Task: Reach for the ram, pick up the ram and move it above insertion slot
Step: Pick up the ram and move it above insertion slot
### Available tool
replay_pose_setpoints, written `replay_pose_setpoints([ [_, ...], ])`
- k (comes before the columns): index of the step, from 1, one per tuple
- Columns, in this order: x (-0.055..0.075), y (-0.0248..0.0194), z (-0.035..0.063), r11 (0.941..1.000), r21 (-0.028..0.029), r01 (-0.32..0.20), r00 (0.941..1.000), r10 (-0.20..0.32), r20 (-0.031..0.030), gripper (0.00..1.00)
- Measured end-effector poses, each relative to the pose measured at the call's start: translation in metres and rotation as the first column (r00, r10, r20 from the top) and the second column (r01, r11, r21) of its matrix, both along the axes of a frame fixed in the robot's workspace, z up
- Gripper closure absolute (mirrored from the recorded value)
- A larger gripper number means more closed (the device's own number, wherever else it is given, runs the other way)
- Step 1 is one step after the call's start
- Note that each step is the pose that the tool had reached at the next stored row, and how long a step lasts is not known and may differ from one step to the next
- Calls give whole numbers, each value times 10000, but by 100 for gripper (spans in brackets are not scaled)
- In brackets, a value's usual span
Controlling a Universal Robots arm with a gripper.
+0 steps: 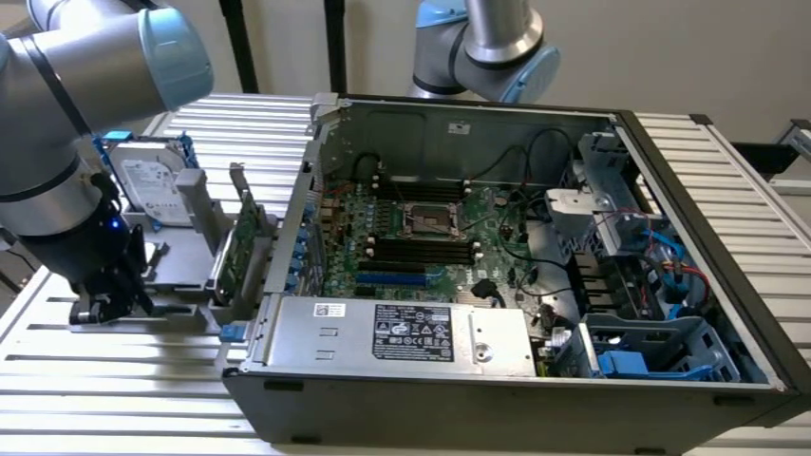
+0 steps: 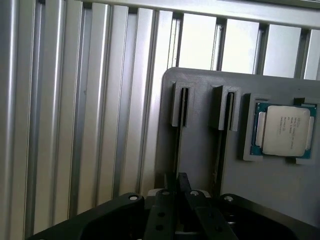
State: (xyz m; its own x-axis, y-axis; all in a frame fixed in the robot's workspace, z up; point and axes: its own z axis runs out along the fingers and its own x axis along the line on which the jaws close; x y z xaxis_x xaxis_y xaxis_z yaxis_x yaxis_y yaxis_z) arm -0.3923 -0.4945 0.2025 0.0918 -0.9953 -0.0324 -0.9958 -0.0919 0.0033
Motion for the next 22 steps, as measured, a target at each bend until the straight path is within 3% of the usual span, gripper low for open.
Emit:
replay_pose_setpoints([
  [15,42,-17,655,10000,1,0,10000,0,-9,86],
  [22,260,-36,976,10000,8,1,10000,-1,-22,86],
])
